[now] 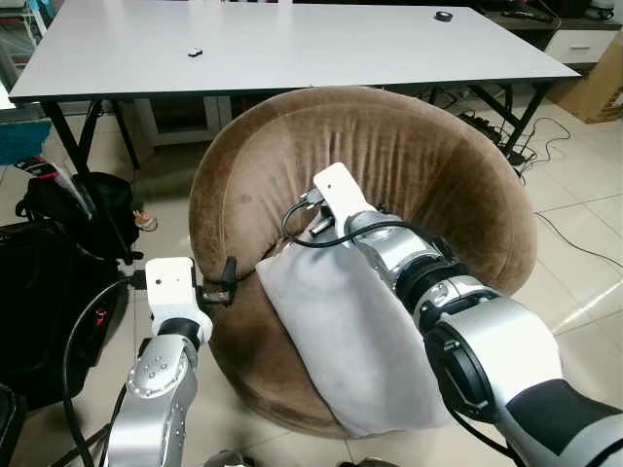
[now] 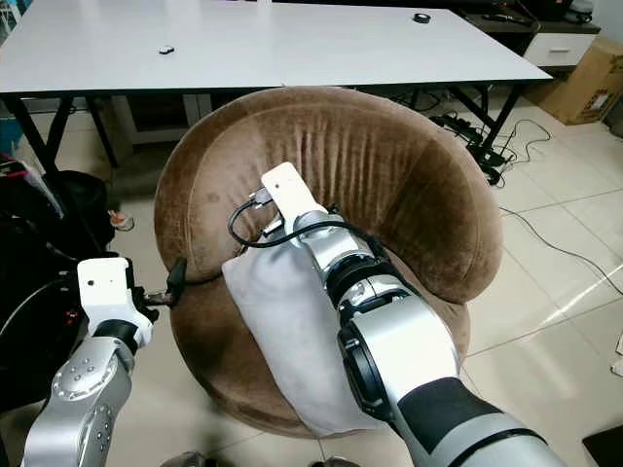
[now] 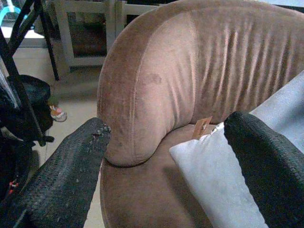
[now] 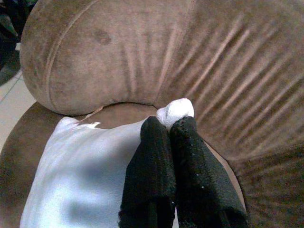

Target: Move the pillow to the sofa from floor

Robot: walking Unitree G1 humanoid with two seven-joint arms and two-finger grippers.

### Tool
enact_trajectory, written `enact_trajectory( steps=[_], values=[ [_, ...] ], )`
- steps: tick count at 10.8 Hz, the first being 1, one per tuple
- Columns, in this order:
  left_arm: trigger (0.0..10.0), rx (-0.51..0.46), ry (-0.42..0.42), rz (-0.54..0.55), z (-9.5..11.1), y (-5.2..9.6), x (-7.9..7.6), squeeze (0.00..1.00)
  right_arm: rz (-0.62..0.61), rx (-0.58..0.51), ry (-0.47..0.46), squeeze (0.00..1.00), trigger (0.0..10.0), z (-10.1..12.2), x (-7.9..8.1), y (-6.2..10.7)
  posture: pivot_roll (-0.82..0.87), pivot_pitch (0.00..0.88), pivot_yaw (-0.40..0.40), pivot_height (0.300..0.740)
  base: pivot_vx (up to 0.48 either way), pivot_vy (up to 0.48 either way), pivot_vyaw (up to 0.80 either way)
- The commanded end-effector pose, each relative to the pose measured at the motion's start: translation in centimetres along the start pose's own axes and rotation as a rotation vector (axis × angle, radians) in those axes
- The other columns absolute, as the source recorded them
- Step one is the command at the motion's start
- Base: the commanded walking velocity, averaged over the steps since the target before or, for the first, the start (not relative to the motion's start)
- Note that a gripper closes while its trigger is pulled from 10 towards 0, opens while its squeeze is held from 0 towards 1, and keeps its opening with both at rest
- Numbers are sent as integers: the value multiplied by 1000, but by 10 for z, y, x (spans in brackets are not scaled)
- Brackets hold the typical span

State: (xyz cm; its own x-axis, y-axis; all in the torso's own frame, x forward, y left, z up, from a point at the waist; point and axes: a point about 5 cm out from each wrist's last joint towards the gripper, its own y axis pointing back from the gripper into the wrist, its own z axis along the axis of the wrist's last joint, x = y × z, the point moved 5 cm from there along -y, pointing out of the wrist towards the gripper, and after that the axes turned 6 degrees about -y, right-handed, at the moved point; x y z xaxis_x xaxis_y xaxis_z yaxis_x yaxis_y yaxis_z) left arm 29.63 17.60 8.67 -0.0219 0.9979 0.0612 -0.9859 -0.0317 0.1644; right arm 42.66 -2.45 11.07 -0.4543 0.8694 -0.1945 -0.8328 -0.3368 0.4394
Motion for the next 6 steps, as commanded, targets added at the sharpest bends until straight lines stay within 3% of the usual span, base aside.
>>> enact_trajectory(
  steps=[1,4,5,6],
  values=[
    [10000,-18,-3,7,4,2,-1,0,-6,-42,21,0,0,12,-3,1,92,0,-120,740,0,0,0],
    [10000,-22,0,10,5,5,-3,0,-15,-28,36,0,0,9,-3,0,88,0,-129,740,0,0,0],
    [10000,-21,6,12,4,6,-3,0,-21,-25,46,0,10000,6,-4,1,88,0,-129,740,0,0,0],
    [10000,-39,17,19,6,7,-2,0,-30,-17,48,0,10000,3,-6,1,90,0,-133,740,0,0,0]
  ],
)
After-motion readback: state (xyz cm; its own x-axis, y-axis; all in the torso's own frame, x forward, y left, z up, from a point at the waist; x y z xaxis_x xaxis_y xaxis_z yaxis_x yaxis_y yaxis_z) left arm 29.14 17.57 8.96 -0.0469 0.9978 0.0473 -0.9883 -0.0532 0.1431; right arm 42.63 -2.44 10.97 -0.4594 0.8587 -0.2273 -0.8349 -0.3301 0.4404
